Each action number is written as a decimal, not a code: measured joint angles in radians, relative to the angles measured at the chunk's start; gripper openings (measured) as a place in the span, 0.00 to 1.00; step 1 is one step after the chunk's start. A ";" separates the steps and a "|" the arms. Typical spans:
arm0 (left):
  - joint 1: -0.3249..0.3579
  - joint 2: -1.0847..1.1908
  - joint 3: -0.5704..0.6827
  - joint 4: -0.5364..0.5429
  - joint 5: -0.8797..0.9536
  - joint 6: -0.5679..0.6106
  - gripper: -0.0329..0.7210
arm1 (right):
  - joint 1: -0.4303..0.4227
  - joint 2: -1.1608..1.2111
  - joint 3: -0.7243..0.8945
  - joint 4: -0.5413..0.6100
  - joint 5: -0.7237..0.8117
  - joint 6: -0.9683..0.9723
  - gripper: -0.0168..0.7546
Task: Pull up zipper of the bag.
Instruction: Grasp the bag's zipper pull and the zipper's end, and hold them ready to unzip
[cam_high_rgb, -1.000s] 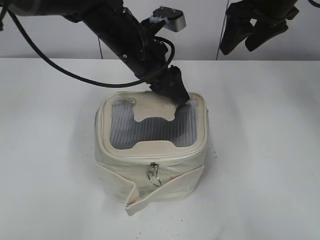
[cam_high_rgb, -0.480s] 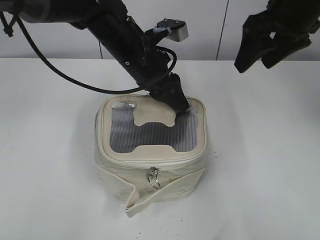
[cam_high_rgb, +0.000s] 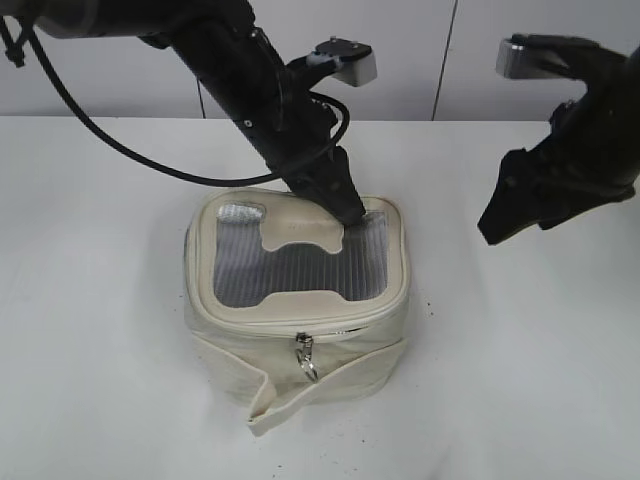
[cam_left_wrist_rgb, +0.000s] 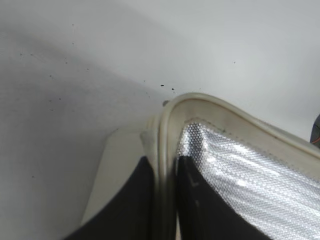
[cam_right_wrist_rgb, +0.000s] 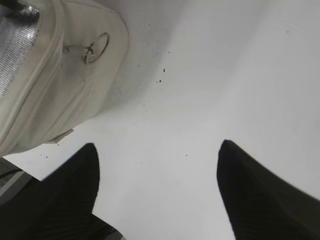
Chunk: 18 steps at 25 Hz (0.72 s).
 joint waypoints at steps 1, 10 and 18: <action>0.000 0.000 -0.001 0.005 0.005 0.000 0.18 | 0.000 -0.004 0.034 0.028 -0.050 -0.036 0.76; -0.004 -0.011 -0.005 0.039 0.016 0.000 0.15 | 0.000 0.018 0.217 0.356 -0.275 -0.441 0.76; -0.005 -0.029 -0.003 0.092 0.032 -0.001 0.12 | 0.000 0.040 0.242 0.487 -0.288 -0.687 0.76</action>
